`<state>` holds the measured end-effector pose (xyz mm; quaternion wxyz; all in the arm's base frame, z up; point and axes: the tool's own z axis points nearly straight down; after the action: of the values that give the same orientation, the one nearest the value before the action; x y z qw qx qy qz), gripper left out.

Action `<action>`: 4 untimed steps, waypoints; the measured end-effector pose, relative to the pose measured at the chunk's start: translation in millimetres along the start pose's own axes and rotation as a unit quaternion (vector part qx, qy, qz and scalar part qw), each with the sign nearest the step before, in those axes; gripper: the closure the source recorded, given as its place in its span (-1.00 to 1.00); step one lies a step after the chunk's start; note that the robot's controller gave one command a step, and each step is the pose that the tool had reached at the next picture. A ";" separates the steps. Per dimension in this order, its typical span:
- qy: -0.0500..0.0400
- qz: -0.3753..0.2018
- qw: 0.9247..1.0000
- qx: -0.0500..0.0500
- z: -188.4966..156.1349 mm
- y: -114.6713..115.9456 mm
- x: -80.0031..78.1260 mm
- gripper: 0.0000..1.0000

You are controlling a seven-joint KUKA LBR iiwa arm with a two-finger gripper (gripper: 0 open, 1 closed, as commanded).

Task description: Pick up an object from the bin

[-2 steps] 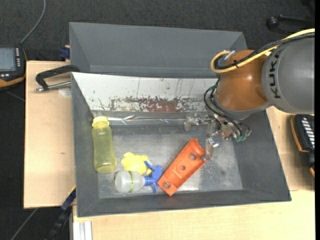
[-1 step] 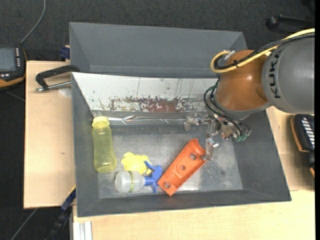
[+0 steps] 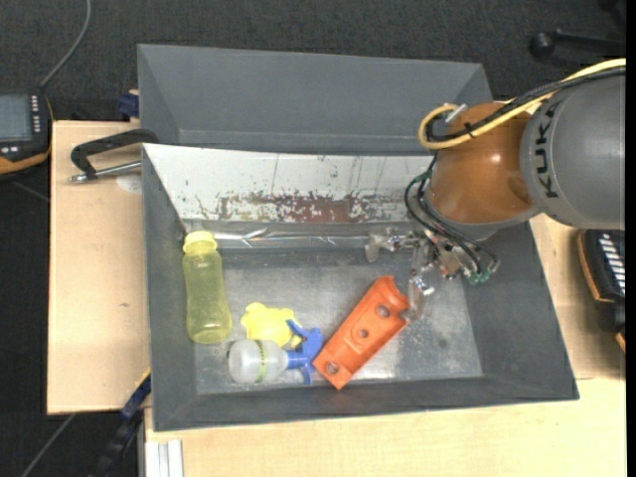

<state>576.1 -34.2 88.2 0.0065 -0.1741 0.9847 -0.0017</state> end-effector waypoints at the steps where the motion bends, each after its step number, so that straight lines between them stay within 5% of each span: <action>1: 0.000 -0.114 0.993 0.000 6.3 16.0 -4.2 -1.00; 2: -0.001 -0.115 0.993 0.000 10.0 34.1 15.9 -1.00; 3: -0.004 -0.239 0.971 0.001 15.0 27.7 55.5 1.00; 4: -0.004 -0.239 0.971 0.001 15.3 27.7 55.7 1.00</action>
Offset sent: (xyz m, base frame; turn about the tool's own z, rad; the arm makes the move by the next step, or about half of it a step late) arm -0.0646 0.0374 -0.0169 -0.0635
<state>514.5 -27.3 72.1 0.0097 -0.4046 0.9144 -0.0037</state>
